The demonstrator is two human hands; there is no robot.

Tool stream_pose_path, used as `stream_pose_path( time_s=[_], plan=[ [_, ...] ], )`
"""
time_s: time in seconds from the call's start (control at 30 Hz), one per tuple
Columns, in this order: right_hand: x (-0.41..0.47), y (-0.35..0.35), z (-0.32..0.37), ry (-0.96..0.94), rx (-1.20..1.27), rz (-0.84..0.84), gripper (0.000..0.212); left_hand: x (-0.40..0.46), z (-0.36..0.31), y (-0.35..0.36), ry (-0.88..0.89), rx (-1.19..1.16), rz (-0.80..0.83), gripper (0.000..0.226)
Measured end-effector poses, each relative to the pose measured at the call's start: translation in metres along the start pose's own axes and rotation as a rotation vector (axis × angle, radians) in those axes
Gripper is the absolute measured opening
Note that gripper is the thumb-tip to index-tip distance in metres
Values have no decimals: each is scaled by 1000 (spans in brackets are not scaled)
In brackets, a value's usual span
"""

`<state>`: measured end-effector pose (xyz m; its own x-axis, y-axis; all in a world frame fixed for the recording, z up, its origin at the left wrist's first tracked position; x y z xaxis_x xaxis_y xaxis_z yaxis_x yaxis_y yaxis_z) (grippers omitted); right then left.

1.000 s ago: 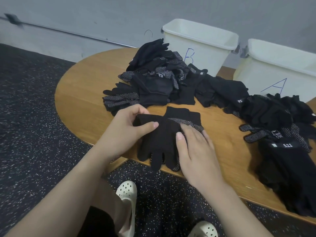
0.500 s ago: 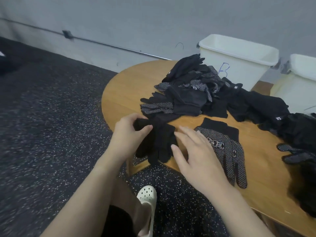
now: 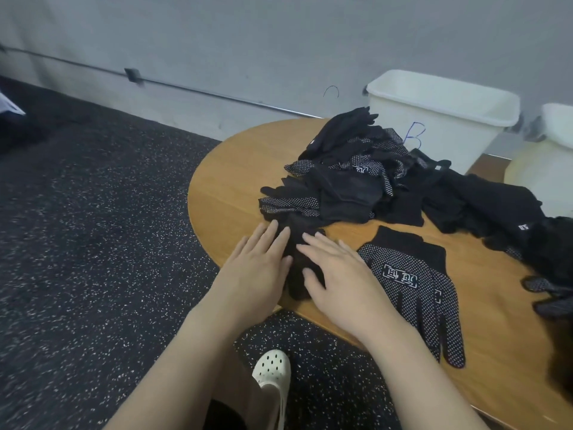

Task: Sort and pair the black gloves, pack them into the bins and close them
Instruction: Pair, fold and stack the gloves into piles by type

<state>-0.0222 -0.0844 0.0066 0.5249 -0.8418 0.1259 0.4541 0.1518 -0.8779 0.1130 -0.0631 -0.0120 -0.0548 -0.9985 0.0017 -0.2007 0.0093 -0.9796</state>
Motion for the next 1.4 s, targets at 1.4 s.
stream_pose_path(
  time_s=[1.4],
  plan=[
    [-160,-117,-127,354,-41,-382,22,28,-198,34,469,-113,-89,58]
  ],
)
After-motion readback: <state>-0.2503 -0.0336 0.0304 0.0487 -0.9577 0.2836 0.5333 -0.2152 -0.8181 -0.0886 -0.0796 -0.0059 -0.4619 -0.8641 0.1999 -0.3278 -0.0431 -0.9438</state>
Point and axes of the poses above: each hand's wrist, its own x-axis towards the middle knuckle, its own y-axis out of the palm, z = x × y, the point moved 7 cm from there along x, towards the middle knuckle, and after that the axes turned 5 degrees about x, right-handed, at the moved point
